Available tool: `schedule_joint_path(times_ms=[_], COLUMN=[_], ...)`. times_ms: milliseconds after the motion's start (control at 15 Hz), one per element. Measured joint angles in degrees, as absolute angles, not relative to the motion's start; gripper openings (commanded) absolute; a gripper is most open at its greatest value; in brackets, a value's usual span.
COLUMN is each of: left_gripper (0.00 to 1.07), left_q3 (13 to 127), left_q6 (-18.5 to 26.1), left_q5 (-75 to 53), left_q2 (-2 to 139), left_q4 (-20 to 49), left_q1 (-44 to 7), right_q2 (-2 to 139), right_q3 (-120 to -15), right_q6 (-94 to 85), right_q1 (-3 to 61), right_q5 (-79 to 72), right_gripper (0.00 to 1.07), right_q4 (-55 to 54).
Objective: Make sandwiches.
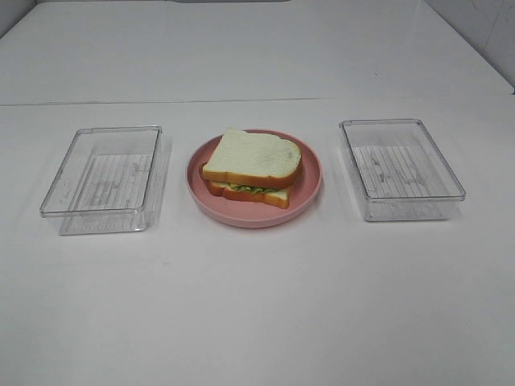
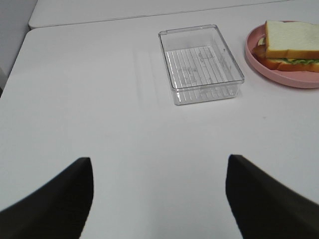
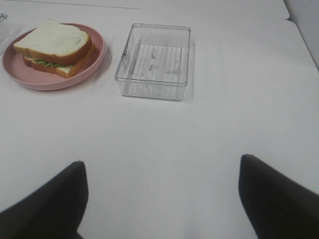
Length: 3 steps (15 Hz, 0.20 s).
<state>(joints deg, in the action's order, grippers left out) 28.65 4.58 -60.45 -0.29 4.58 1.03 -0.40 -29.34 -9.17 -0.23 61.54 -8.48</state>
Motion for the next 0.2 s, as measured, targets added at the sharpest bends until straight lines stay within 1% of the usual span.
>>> schedule_joint_path(times_ms=[200], left_gripper=[0.71], left_q3=[28.65], left_q6=[4.58], left_q5=[-60.45], left_q2=[-0.29], left_q4=[4.58], left_q1=[1.03], right_q2=[-0.40], right_q3=[-29.34], right_q6=[-9.17], right_q1=[-0.23], right_q5=[61.54], right_gripper=[0.78], right_q4=[-8.48])
